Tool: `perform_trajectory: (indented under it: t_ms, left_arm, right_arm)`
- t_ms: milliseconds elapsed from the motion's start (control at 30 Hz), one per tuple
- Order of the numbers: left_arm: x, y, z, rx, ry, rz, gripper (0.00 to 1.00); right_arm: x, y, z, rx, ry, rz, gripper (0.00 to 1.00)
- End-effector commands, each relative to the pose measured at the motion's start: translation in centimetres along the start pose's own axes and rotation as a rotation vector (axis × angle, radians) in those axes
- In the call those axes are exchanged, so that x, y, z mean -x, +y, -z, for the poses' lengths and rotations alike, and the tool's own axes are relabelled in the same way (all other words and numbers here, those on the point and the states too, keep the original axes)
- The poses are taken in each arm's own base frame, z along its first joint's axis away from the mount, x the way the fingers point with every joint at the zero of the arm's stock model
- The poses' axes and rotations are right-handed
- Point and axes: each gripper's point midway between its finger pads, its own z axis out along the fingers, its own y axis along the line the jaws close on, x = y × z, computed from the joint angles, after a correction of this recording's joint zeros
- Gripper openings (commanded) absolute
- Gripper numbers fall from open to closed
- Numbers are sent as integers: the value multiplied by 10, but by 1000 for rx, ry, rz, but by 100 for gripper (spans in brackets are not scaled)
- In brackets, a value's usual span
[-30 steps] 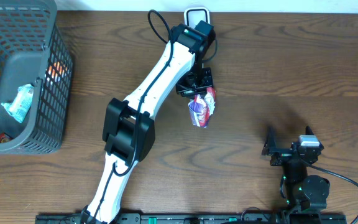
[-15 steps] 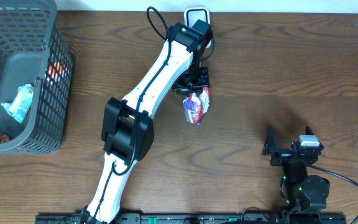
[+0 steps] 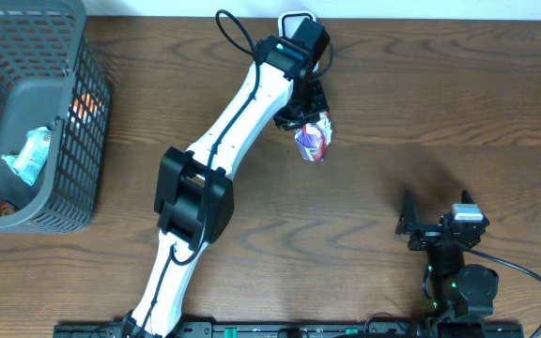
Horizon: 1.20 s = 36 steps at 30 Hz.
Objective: Scan the item barcode
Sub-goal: 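Lift the purple pack out and carry it toward the white scanner, then lower the purple pack onto the table in front of the scanner and release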
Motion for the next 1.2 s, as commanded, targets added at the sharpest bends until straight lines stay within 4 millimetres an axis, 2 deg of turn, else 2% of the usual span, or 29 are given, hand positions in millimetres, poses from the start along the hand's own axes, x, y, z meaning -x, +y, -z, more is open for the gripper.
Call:
perform_trajectory:
  t_ms: [0,100,233,300,333,467,767,867,1000,1100,1167]
  left_arm:
    - [-2,12,-4,68,-29,27,13]
    - [2,29,-11,151,-67,27,14]
    - [9,46,-8,231,-90,-97,61]
    - [12,51,-1,243,-85,-155,79]
    - [12,53,3,247,-82,-164,82]
    - [21,58,34,231,-108,-158,83]
    - [46,72,133,119,-293,-76,83]
    - [50,80,152,108,-325,-67,83]
    - [55,94,155,138,-331,-54,79]
    - [65,119,147,269,-361,-37,60]
    - [71,134,136,357,-368,-30,44]
  right_arm:
    - [-1,0,0,0,2,-14,99]
    - [-1,0,0,0,2,-14,99]
    - [-1,0,0,0,2,-14,99]
    - [-1,0,0,0,2,-14,99]
    - [-1,0,0,0,2,-14,99]
    - [-1,0,0,0,2,-14,99]
    - [-1,0,0,0,2,-14,99]
    - [-1,0,0,0,2,-14,99]
    - [-1,0,0,0,2,-14,99]
    - [-1,0,0,0,2,-14,99]
    - [-1,0,0,0,2,-14,99]
